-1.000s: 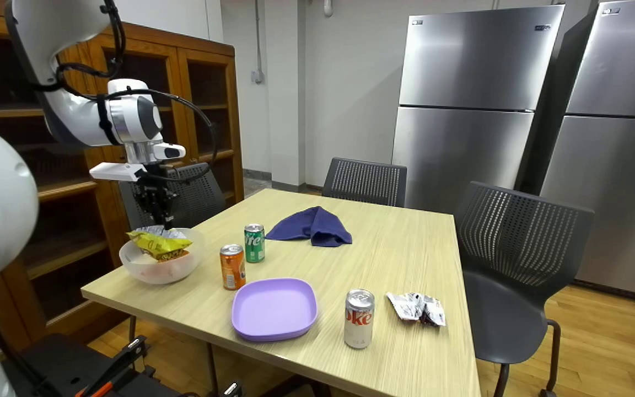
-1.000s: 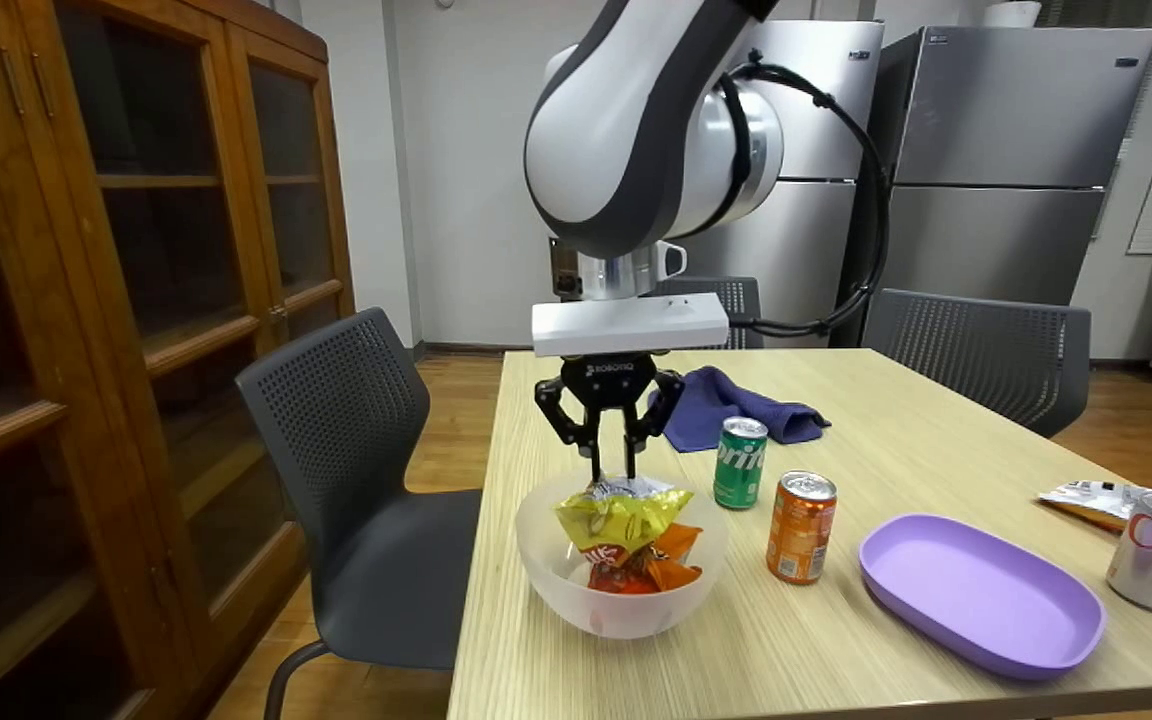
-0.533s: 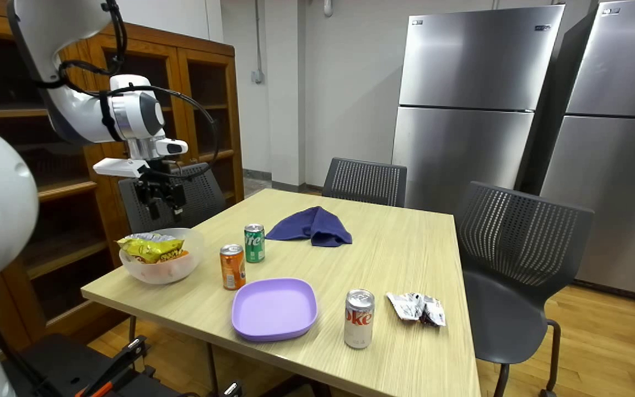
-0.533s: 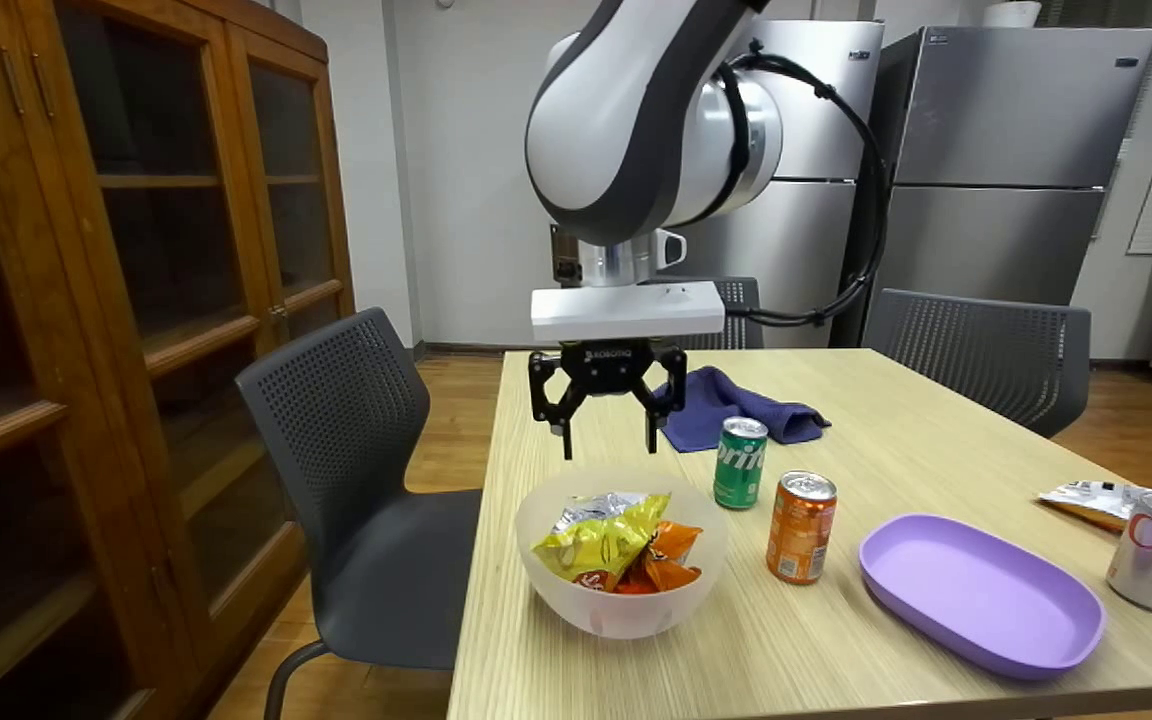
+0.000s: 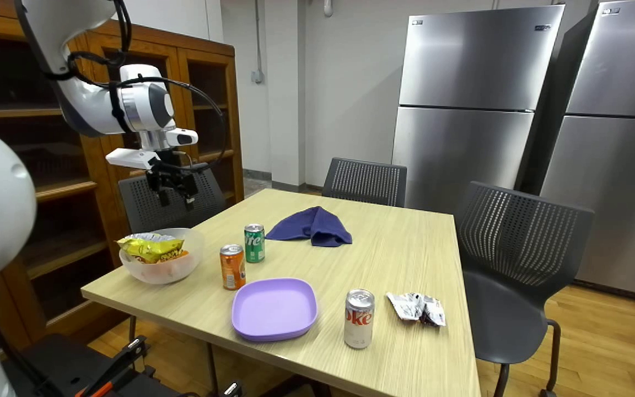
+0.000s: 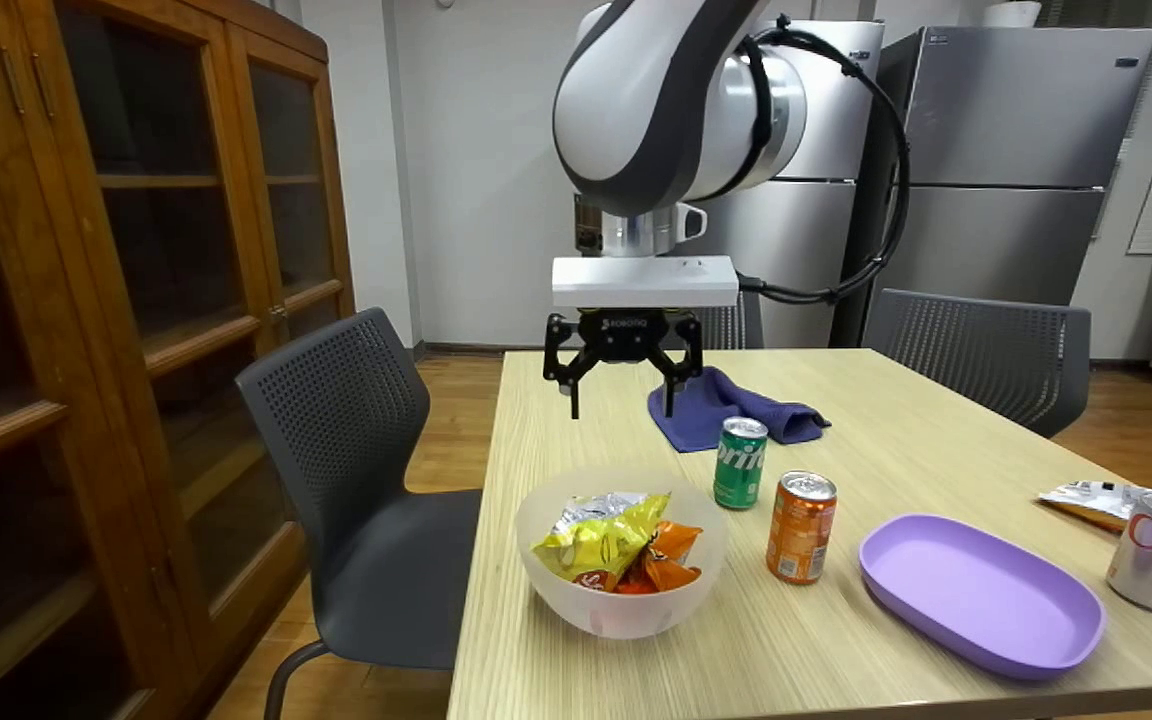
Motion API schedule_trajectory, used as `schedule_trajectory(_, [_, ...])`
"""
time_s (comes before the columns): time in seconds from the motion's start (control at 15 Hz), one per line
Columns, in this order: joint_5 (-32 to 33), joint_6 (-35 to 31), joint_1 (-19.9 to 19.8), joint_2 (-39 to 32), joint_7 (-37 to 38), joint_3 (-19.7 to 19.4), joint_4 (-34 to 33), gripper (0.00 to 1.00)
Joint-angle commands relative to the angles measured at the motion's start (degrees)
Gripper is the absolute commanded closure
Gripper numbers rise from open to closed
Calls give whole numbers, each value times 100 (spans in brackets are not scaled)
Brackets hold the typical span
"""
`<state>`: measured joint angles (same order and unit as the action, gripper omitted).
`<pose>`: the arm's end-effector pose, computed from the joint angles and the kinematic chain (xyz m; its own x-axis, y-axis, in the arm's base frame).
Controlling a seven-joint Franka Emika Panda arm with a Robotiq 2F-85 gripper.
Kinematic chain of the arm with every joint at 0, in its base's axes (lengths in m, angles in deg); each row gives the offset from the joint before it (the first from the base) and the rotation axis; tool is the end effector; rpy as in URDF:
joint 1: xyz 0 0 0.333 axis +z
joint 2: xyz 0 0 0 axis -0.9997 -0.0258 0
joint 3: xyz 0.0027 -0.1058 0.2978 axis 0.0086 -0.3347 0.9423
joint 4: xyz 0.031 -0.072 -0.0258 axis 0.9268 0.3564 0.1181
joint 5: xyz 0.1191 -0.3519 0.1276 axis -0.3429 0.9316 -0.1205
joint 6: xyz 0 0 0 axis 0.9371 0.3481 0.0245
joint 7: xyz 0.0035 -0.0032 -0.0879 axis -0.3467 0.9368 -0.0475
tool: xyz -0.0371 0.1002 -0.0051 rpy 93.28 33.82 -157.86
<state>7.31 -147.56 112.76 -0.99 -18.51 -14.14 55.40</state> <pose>0.5059 0.3016 0.2544 0.9948 0.0247 0.0987 0.0198 -0.9985 0.0504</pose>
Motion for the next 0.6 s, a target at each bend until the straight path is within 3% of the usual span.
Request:
schedule_trajectory(0.0, [-123,-107,-152,265,-57,-15,131,0])
schedule_trajectory(0.53, [-85,-180,-437,491,-108,-171,266,0])
